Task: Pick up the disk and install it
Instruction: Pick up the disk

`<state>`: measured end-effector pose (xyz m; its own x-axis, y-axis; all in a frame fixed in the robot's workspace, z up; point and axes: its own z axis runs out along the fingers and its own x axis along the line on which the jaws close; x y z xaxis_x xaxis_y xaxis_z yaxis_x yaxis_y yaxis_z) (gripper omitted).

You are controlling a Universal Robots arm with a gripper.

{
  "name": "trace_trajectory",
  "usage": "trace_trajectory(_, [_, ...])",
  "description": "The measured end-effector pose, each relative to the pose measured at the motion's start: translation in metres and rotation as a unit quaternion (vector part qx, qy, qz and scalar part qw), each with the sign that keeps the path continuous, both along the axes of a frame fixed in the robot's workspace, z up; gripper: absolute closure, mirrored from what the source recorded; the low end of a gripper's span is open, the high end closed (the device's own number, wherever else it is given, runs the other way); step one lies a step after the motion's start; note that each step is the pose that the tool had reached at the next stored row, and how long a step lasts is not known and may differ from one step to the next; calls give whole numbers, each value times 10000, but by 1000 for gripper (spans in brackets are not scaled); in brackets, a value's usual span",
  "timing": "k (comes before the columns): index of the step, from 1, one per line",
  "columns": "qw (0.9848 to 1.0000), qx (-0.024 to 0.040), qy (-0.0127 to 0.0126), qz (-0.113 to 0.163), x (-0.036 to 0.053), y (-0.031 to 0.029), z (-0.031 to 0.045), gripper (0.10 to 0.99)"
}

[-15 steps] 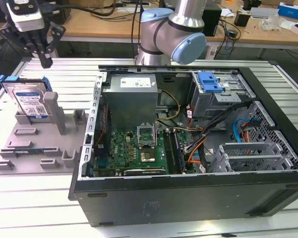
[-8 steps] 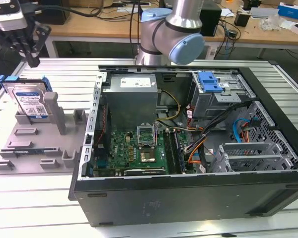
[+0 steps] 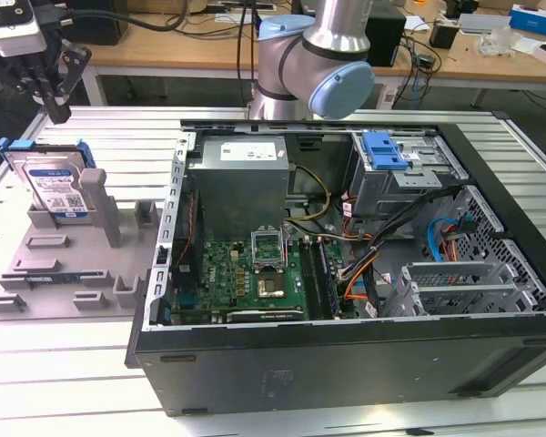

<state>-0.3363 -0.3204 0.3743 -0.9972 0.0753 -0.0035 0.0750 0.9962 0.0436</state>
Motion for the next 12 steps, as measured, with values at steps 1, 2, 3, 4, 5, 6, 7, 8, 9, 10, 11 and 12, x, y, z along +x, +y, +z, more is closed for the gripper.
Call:
trace_trajectory(1, [10000,0,0,0,0,0,0,980])
trace_trajectory(2, [10000,0,0,0,0,0,0,980])
trace_trajectory(3, [10000,0,0,0,0,0,0,980])
trace_trajectory(4, [10000,0,0,0,0,0,0,980])
trace_trajectory(5, [10000,0,0,0,0,0,0,980])
trace_trajectory(6, [10000,0,0,0,-1,0,0,980])
trace_trajectory(7, [10000,0,0,0,-1,0,0,980])
trace_trajectory(8, [10000,0,0,0,-1,0,0,980])
trace_trajectory(9, [10000,0,0,0,-1,0,0,980])
trace_trajectory(10, [10000,0,0,0,-1,0,0,980])
trace_trajectory(11, [10000,0,0,3,-1,0,0,980])
trace_trajectory(12, [10000,0,1,87,-2,0,0,980])
